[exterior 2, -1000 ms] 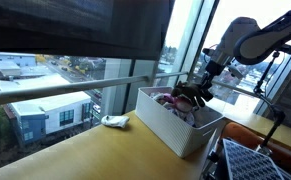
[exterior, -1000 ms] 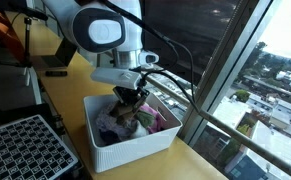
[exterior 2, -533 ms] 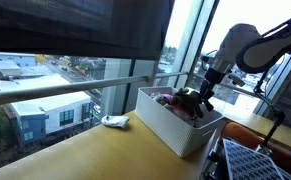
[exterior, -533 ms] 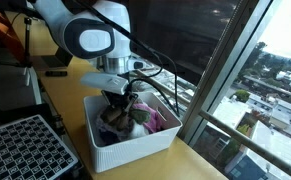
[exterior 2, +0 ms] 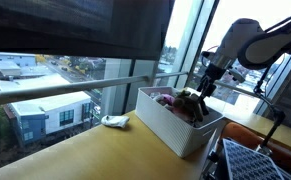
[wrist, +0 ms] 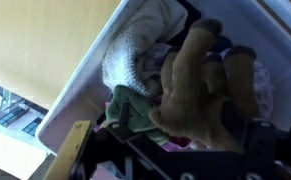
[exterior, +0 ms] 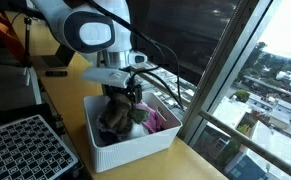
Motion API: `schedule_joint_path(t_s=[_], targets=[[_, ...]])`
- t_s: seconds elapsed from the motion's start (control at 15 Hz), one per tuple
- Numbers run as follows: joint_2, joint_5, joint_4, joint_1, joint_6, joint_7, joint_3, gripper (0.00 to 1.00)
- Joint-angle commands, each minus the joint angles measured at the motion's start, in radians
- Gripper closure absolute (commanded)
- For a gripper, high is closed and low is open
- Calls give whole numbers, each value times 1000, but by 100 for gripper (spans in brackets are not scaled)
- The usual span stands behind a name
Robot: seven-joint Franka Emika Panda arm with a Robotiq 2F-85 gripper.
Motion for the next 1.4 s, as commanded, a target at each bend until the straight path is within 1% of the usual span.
schedule_joint_path(t_s=[0.0, 0.33, 0.47, 0.6, 0.87, 1.0, 1.13, 1.33], targets=[[-68, -8, 26, 20, -30, -6, 19, 0], [-107, -12, 52, 89, -26, 16, 81, 0], [-98, -17, 55, 118, -17, 19, 108, 0], [-64, -29, 64, 145, -6, 27, 135, 0], [41, -75, 105, 177, 6, 37, 171, 0], [121, -120, 155, 187, 9, 45, 177, 0], [211, -160, 226, 200, 5, 53, 180, 0], [356, -209, 367, 226, -3, 49, 178, 0]])
